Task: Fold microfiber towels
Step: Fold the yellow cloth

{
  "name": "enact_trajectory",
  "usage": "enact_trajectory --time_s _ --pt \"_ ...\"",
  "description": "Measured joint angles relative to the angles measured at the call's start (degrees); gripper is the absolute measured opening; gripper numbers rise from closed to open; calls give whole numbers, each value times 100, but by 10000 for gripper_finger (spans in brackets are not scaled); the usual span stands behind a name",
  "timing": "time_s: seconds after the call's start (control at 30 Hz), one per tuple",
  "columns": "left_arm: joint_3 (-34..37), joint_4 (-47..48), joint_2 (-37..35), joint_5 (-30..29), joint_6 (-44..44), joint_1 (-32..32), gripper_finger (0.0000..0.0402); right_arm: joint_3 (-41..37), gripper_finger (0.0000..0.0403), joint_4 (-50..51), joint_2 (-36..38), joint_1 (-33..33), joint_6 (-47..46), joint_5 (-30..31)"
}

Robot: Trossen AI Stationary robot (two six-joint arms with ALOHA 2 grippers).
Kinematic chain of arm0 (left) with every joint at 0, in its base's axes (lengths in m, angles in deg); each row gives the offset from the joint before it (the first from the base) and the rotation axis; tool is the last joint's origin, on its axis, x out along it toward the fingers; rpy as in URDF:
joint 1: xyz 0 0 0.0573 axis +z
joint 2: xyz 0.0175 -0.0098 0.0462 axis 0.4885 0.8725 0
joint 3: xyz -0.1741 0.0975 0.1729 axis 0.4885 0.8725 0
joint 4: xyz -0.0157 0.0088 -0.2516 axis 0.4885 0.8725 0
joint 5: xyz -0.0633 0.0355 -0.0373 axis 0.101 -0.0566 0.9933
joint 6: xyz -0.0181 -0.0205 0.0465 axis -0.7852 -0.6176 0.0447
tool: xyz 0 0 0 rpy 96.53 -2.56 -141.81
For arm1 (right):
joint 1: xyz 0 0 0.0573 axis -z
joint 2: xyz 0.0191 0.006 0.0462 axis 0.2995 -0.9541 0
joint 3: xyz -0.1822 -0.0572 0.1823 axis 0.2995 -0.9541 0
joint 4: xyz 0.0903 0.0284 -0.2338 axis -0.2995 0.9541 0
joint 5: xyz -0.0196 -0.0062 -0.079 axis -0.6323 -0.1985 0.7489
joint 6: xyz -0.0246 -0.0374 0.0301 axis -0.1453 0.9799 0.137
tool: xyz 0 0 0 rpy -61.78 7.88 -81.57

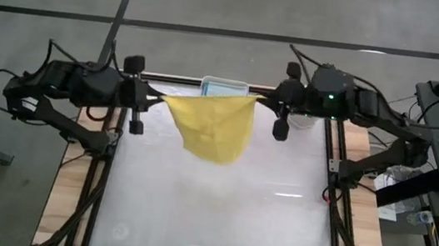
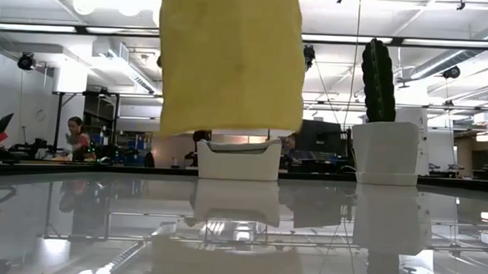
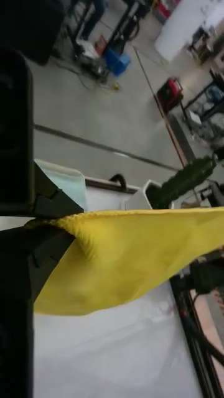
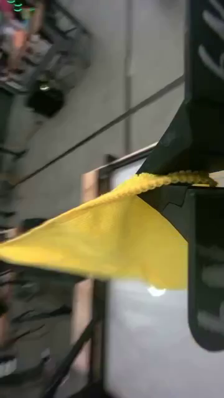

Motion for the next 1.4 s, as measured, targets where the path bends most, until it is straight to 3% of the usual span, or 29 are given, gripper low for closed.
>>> enact_trajectory --time_s 0.2,0.47,0.67,0.77,0.97,1.17,1.4 --pt "-27 28 12 -756 0 138 0 322 8 843 -397 10 -59 300" --pt "-18 386 100 -908 37 474 0 494 8 984 -882 14 125 1699" --pt "-8 1541 130 -928 -459 582 0 585 8 1210 -894 -3 92 1643" --pt "43 1965 138 -357 -832 580 0 589 8 1523 -885 -3 -311 1154" --pt "515 1909 166 1229 -1326 408 0 336 8 2222 -875 -181 -943 -367" --pt "1427 1772 219 1689 -2104 -97 0 -280 8 2216 -890 -910 -1496 -511" --pt "2561 672 390 2403 -2998 -840 0 -1132 8 1752 -888 -1798 -2388 -587"
